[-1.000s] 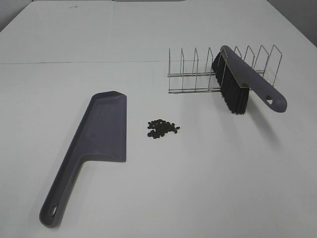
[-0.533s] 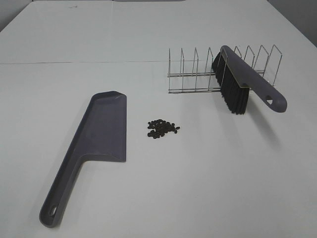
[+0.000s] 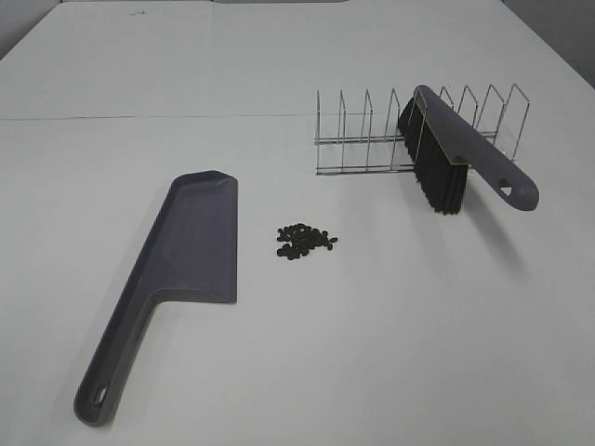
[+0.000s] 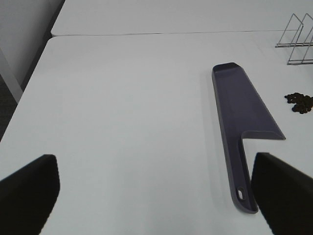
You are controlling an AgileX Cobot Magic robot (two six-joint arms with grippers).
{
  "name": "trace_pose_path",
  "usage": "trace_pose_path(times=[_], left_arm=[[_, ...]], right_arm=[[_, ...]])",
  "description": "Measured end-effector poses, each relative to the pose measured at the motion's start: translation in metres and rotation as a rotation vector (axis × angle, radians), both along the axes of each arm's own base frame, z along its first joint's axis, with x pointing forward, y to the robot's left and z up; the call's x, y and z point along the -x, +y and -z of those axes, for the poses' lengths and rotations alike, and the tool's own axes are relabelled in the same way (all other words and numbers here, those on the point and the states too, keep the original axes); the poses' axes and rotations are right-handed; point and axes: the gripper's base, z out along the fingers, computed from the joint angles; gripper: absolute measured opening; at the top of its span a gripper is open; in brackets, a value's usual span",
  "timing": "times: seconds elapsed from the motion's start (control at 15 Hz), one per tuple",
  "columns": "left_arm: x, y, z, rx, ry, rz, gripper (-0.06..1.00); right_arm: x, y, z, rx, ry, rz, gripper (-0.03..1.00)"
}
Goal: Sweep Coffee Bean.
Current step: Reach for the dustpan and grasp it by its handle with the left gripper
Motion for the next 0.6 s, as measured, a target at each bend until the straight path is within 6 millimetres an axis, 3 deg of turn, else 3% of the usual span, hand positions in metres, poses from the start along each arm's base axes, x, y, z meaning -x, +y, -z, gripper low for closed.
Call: trace_pose_path(times=[0.6], left_arm=[[0.0,0.0,0.0,-0.001,0.0,0.0,0.99]], right_arm=[[0.0,0.0,0.0,0.0,0.0,0.0,0.95]])
